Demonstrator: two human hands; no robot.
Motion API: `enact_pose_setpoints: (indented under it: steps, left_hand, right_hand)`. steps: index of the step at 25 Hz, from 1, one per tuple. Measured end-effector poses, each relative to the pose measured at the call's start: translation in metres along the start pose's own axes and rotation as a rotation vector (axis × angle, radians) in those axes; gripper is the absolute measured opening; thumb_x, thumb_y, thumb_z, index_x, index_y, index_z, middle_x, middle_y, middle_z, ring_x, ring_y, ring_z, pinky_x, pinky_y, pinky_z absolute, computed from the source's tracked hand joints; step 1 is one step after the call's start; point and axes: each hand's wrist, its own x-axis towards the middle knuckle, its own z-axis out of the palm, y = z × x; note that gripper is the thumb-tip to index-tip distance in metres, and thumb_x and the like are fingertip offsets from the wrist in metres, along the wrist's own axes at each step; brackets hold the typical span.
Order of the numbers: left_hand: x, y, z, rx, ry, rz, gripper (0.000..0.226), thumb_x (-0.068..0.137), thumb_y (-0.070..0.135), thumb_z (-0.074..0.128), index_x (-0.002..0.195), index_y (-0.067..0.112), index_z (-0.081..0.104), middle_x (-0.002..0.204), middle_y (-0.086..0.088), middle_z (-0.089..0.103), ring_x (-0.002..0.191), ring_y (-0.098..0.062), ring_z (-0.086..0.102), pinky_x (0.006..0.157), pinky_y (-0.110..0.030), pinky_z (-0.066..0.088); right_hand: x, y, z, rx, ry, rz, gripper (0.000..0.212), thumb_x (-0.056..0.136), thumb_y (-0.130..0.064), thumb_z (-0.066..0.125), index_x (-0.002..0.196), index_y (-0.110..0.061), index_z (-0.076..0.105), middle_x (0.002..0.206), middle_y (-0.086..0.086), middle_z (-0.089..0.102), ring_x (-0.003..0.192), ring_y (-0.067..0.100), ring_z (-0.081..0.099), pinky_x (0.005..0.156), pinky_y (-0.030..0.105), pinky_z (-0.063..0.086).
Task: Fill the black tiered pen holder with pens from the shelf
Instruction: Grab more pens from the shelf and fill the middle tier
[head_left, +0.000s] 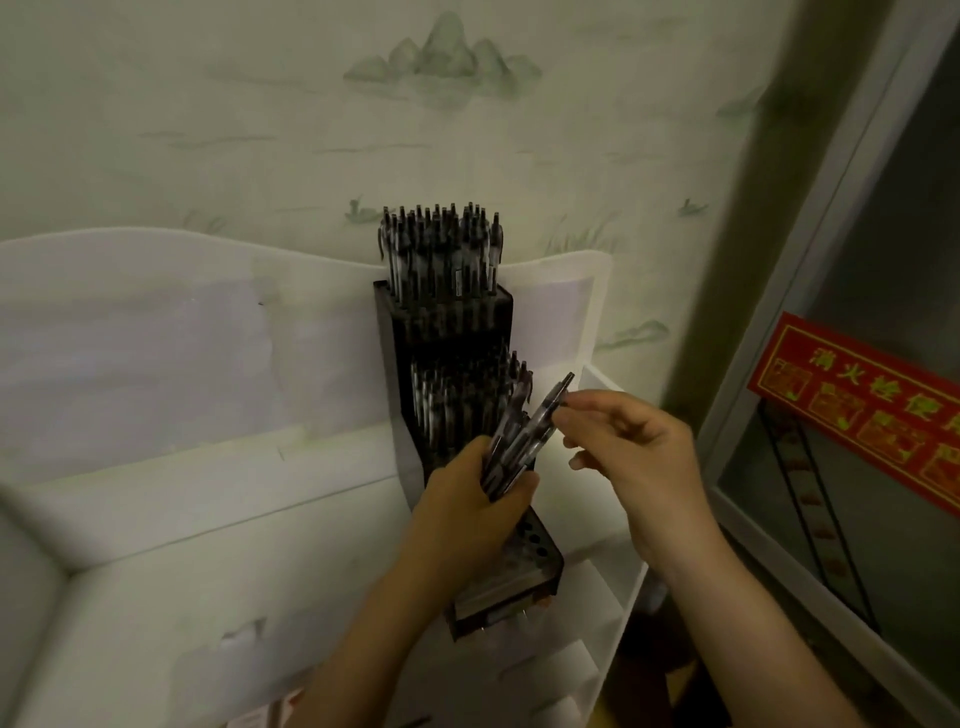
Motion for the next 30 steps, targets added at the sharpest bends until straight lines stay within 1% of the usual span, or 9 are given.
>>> enact_pose_setpoints:
  steps: [3,6,10,13,17,21,25,27,30]
  left_hand:
    - [0.001,-0.002,0.001,0.037,0.014,0.007,0.013,0.089,0.041,0.064,0.097,0.036,0.057,0.071,0.018,0.063,0.057,0.000,0.060,0.045,-0.010,0.042]
    - [0.003,-0.003,0.000,0.018,0.032,-0.009,0.013,0.089,0.039,0.065,0.100,0.038,0.056,0.068,0.016,0.061,0.055,0.005,0.059,0.045,-0.009,0.042]
    - [0.005,-0.003,-0.004,-0.026,0.044,-0.014,0.011,0.089,0.038,0.064,0.097,0.035,0.057,0.067,0.011,0.062,0.046,0.001,0.056,0.043,-0.013,0.043]
    - [0.001,-0.007,-0.008,-0.038,0.037,-0.019,0.013,0.089,0.039,0.064,0.099,0.031,0.059,0.074,0.011,0.064,0.048,0.000,0.057,0.044,-0.015,0.045]
    - [-0.002,-0.015,-0.016,-0.043,0.071,-0.060,0.014,0.089,0.039,0.064,0.100,0.030,0.060,0.073,0.010,0.064,0.054,-0.001,0.060,0.044,-0.017,0.046]
    - [-0.002,-0.020,-0.027,-0.070,0.079,-0.091,0.015,0.090,0.036,0.064,0.103,0.030,0.060,0.074,0.006,0.064,0.051,-0.004,0.060,0.041,-0.022,0.047]
    - [-0.002,-0.019,-0.032,-0.061,0.088,-0.068,0.014,0.090,0.035,0.064,0.103,0.030,0.060,0.076,0.005,0.064,0.047,-0.004,0.060,0.040,-0.019,0.046]
    - [-0.002,-0.019,-0.033,-0.068,0.084,-0.066,0.014,0.090,0.034,0.064,0.103,0.030,0.060,0.074,0.006,0.063,0.047,-0.003,0.060,0.040,-0.019,0.046]
    - [-0.004,-0.020,-0.036,-0.056,0.084,-0.065,0.014,0.090,0.035,0.064,0.102,0.029,0.060,0.072,0.007,0.062,0.048,-0.001,0.059,0.040,-0.018,0.046]
  right_hand:
    - [0.010,0.000,0.001,0.074,-0.033,0.053,0.012,0.080,-0.006,0.074,0.090,-0.012,0.077,0.083,0.005,0.075,0.073,0.013,0.069,0.063,0.023,0.056]
    - [0.019,0.000,0.006,0.116,-0.085,0.089,0.009,0.084,-0.007,0.070,0.089,-0.010,0.077,0.086,0.006,0.076,0.078,0.016,0.071,0.070,0.024,0.057]
    - [0.025,-0.003,0.013,0.183,-0.128,0.083,0.011,0.086,-0.008,0.067,0.086,-0.011,0.077,0.089,0.010,0.076,0.081,0.019,0.071,0.081,0.031,0.058]
    - [0.033,-0.015,0.015,0.318,-0.067,0.059,0.020,0.089,-0.008,0.063,0.079,-0.016,0.078,0.087,0.007,0.076,0.082,0.017,0.070,0.084,0.032,0.058]
    - [0.043,-0.029,-0.006,0.365,0.029,-0.088,0.010,0.090,-0.011,0.064,0.091,-0.009,0.074,0.090,0.009,0.074,0.082,0.019,0.068,0.078,0.030,0.057]
    - [0.042,-0.009,-0.020,0.121,0.142,-0.226,0.007,0.087,-0.010,0.069,0.090,-0.013,0.074,0.085,0.007,0.075,0.075,0.017,0.070,0.074,0.024,0.058]
    - [0.039,0.055,-0.007,-0.206,0.119,-0.169,0.012,0.085,-0.007,0.071,0.087,-0.018,0.072,0.077,0.002,0.073,0.073,0.014,0.069,0.070,0.016,0.055]
    - [0.039,0.086,-0.004,-0.273,0.102,-0.146,0.011,0.084,-0.008,0.072,0.087,-0.018,0.072,0.078,0.003,0.072,0.074,0.011,0.068,0.069,0.014,0.053]
    - [0.041,0.121,-0.004,-0.323,0.085,-0.152,0.010,0.086,-0.010,0.071,0.086,-0.020,0.072,0.077,-0.002,0.071,0.077,0.011,0.068,0.073,0.018,0.055]
